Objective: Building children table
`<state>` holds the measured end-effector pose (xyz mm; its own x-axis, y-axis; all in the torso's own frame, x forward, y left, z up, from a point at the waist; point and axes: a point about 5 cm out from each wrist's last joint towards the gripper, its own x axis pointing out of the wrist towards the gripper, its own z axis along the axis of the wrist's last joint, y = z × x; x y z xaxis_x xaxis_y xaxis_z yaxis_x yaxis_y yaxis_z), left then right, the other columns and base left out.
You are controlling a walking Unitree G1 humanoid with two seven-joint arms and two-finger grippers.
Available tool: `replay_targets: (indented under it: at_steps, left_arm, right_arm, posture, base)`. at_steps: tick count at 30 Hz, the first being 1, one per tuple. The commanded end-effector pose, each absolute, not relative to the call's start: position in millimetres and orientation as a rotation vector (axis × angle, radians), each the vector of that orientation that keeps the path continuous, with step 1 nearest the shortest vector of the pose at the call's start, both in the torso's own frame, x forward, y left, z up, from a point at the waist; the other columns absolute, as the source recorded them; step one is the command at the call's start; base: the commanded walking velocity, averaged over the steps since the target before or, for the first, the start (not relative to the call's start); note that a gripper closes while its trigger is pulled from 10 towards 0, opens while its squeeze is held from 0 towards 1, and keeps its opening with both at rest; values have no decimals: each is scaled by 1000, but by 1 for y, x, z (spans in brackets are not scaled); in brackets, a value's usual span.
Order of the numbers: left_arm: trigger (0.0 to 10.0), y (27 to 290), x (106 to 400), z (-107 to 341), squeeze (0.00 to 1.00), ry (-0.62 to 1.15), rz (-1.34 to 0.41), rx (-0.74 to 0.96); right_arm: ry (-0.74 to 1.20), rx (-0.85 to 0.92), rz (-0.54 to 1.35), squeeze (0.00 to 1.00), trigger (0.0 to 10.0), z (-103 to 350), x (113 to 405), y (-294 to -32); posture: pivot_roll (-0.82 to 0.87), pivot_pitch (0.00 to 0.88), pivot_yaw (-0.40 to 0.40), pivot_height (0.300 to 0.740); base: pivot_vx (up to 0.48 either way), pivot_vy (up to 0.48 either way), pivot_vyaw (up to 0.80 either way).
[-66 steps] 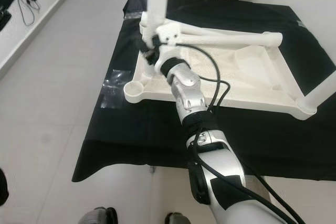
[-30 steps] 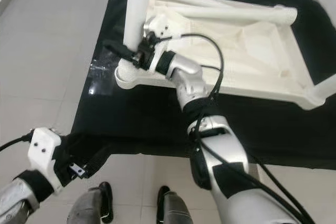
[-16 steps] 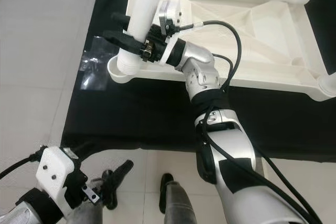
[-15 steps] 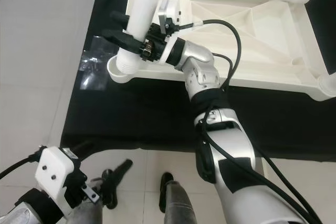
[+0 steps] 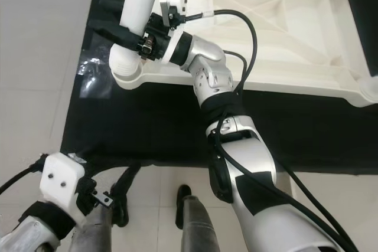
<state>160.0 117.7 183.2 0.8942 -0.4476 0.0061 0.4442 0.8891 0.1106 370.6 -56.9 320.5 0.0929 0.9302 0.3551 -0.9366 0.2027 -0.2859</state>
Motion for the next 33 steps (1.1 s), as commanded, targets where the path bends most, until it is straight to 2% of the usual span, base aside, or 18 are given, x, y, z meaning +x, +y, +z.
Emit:
replay_targets:
  at_steps: [1, 14, 24, 33]
  left_arm:
    - [10000, 118, 159, 177, 0, -9, -453, 114]
    - [10000, 112, 157, 176, 0, -12, -487, 92]
    - [10000, 111, 156, 173, 0, -5, -486, 69]
    - [10000, 110, 155, 170, 0, -1, -498, 66]
  right_arm:
    - [-481, -45, 1378, 0, 10000, 314, 372, -55]
    - [-424, -198, 1382, 0, 10000, 302, 374, -58]
    - [-415, -162, 1381, 0, 10000, 305, 377, -71]
    - [-390, -154, 1425, 0, 10000, 299, 375, -72]
  posture:
    - [161, 445, -138, 740]
    - [155, 426, -141, 740]
    - [148, 416, -139, 740]
    - [150, 409, -135, 740]
  base:
    - [0, 0, 0]
    - [0, 0, 0]
    - [0, 0, 0]
    - [0, 0, 0]
